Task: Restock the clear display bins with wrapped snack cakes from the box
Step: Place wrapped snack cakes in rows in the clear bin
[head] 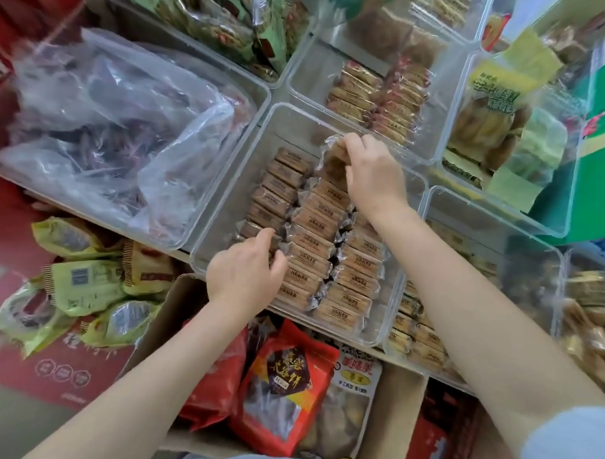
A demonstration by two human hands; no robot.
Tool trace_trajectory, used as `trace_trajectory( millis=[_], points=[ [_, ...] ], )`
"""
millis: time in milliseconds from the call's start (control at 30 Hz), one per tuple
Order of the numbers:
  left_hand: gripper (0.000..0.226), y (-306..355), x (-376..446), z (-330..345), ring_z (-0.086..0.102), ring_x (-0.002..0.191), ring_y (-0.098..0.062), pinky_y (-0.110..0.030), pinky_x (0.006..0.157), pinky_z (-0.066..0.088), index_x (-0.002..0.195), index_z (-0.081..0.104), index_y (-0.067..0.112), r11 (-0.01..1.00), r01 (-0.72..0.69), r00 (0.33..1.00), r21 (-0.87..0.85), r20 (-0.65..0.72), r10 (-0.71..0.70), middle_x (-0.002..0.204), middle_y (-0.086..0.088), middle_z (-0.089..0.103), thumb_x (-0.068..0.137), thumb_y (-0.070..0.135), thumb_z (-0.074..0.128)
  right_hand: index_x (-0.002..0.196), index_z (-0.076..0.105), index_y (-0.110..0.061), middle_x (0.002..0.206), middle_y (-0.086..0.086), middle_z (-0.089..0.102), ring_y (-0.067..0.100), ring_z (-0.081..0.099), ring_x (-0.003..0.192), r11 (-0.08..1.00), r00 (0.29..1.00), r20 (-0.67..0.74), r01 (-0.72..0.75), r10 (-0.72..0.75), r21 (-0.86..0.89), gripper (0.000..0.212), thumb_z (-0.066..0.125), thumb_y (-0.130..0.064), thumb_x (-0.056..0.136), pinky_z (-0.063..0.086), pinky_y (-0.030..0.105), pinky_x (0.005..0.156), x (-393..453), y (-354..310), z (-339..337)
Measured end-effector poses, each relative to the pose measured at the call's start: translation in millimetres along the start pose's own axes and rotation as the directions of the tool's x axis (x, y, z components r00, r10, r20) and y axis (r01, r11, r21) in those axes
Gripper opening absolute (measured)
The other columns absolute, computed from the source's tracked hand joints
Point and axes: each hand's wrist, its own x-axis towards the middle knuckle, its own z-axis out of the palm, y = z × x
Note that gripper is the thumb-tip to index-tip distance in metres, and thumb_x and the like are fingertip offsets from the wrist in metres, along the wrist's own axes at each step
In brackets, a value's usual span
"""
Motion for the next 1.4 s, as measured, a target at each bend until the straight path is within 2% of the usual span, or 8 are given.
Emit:
trace_trajectory(
  millis=[133,267,533,733,900,1100,1233,1400],
  points=[
    [0.050,24.3,43.6,-19.4,0.047,0.135,-0.019,-0.040,0.108,0.041,0.150,0.041,0.019,0.867,0.063,0.993,-0.494,0.119,-0.004,0.151,-0.002,0.047,0.101,0.028,0.047,0.129,0.051,-0.013,0.124,0.009,0.059,0.025,0.057,0.112,0.961,0.987,0.076,-0.158,0.144,0.226,0.037,0.058,-0.006,0.094,0.051,0.038,0.095,-6.4,14.7,-4.8],
    [0.058,55.2,116.8,-17.5,0.036,0.145,-0.020,-0.039,0.117,0.031,0.155,0.035,0.016,0.788,0.043,0.989,-0.614,0.136,0.052,0.159,-0.003,0.037,0.101,0.023,0.053,0.141,0.046,-0.009,0.139,0.010,0.051,0.022,0.053,0.124,0.911,0.972,0.058,-0.232,0.226,0.341,0.049,0.060,-0.006,0.094,0.043,0.029,0.104,-11.7,19.4,-9.7],
    [0.057,60.1,150.5,8.3,0.052,0.127,-0.022,-0.030,0.095,0.042,0.146,0.045,0.021,0.830,-0.022,0.970,-0.557,0.189,0.152,0.143,-0.003,0.054,0.097,0.044,0.062,0.137,0.053,-0.008,0.131,0.009,0.057,0.022,0.056,0.119,0.901,0.967,-0.070,-0.200,0.244,0.385,0.046,0.065,-0.007,0.092,0.037,0.019,0.098,-22.3,28.7,-11.4],
    [0.050,51.1,145.6,13.3,0.054,0.118,-0.018,-0.026,0.087,0.037,0.138,0.053,0.018,0.849,-0.111,0.980,-0.517,0.085,0.180,0.131,-0.001,0.060,0.096,0.043,0.064,0.136,0.053,-0.005,0.127,0.014,0.061,0.030,0.058,0.117,0.941,0.983,-0.132,-0.075,0.125,0.329,0.047,0.063,-0.002,0.090,0.048,0.038,0.098,-13.7,21.7,-1.6],
    [0.043,55.1,133.9,15.8,0.056,0.110,-0.010,-0.024,0.086,0.040,0.133,0.056,0.016,0.798,-0.114,0.990,-0.592,0.001,0.142,0.122,0.005,0.062,0.094,0.031,0.069,0.116,0.064,-0.001,0.102,0.018,0.066,0.035,0.062,0.089,0.999,0.998,-0.050,0.035,-0.034,0.025,0.035,0.063,0.008,0.083,0.056,0.048,0.075,-9.3,14.5,23.3],
    [0.059,56.6,115.2,19.1,0.041,0.139,-0.015,-0.019,0.100,0.029,0.155,0.033,0.015,0.798,-0.086,0.986,-0.596,0.061,0.152,0.156,-0.001,0.042,0.102,0.028,0.056,0.133,0.060,-0.003,0.132,0.025,0.054,0.042,0.048,0.126,0.993,0.997,0.040,-0.057,0.061,-0.105,0.042,0.057,-0.014,0.093,0.038,0.057,0.105,-25.2,2.2,38.6],
    [0.062,62.2,106.5,25.0,0.032,0.148,-0.019,-0.028,0.115,0.029,0.160,0.022,0.014,0.805,-0.059,0.986,-0.590,0.089,0.138,0.163,-0.004,0.032,0.105,0.027,0.048,0.156,0.029,-0.010,0.161,0.013,0.028,0.029,0.020,0.150,0.976,0.940,0.263,-0.216,0.219,-0.042,0.058,0.030,-0.038,0.105,0.010,0.048,0.122,-47.2,-7.9,32.4],
    [0.065,73.2,100.5,13.7,0.034,0.147,-0.027,-0.041,0.114,0.033,0.160,0.015,0.011,0.888,-0.078,0.982,-0.452,0.118,0.147,0.162,-0.011,0.032,0.105,0.027,0.046,0.159,0.022,-0.020,0.166,0.002,0.016,0.023,0.006,0.154,0.985,0.896,0.410,-0.168,0.171,-0.043,0.060,0.033,-0.042,0.104,0.004,0.051,0.122,-48.2,-0.7,1.5]
  ],
)
